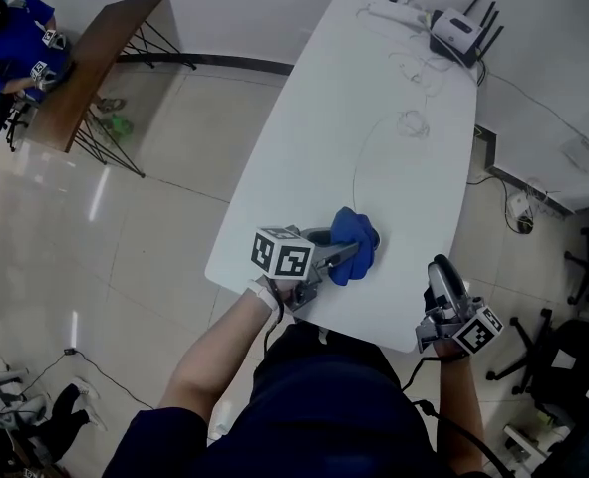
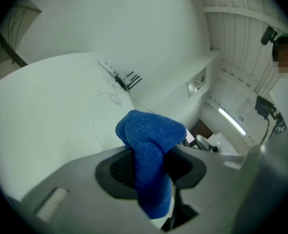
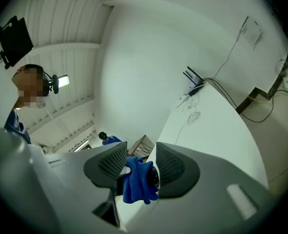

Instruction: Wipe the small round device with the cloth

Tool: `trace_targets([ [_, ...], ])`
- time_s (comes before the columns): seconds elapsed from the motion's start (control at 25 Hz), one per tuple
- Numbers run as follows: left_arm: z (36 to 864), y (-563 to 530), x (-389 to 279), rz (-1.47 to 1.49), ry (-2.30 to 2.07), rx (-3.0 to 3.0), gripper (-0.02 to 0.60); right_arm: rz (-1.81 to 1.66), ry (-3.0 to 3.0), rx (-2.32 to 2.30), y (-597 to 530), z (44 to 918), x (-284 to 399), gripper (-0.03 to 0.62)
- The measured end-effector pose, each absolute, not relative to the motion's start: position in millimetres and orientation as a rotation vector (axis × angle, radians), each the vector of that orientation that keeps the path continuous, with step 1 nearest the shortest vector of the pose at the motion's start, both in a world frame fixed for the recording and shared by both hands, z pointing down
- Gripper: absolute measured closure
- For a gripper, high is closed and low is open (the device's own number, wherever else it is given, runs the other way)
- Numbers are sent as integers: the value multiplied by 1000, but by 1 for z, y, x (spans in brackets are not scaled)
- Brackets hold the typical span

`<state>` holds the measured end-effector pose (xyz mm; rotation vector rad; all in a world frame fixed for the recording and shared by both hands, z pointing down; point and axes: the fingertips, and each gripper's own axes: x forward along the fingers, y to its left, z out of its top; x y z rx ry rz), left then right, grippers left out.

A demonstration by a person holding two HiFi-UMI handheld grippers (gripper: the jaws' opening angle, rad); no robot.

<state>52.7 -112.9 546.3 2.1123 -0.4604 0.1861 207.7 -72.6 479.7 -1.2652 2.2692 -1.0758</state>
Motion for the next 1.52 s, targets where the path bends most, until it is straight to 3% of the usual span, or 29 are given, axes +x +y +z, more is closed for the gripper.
trace_targets([
  [0.48, 637, -134, 29, 322, -498, 1884, 425, -1193, 2239, -1207, -77, 504, 184, 421],
  [0.92, 670, -137, 37, 1091, -524, 1947, 420, -1187, 2226, -1182, -62, 498, 178, 437],
  [1.04, 661, -145, 32, 1036, -625, 1995, 420, -1177, 2240, -1180, -58, 493, 177, 441],
  [1.32, 576, -138, -4, 602, -747, 2143, 417, -1175, 2212, -1184, -58, 489, 179, 447],
  [1.52, 515, -104, 29, 740, -508, 2522, 417, -1191, 2216, -1170, -63, 492, 170, 448],
])
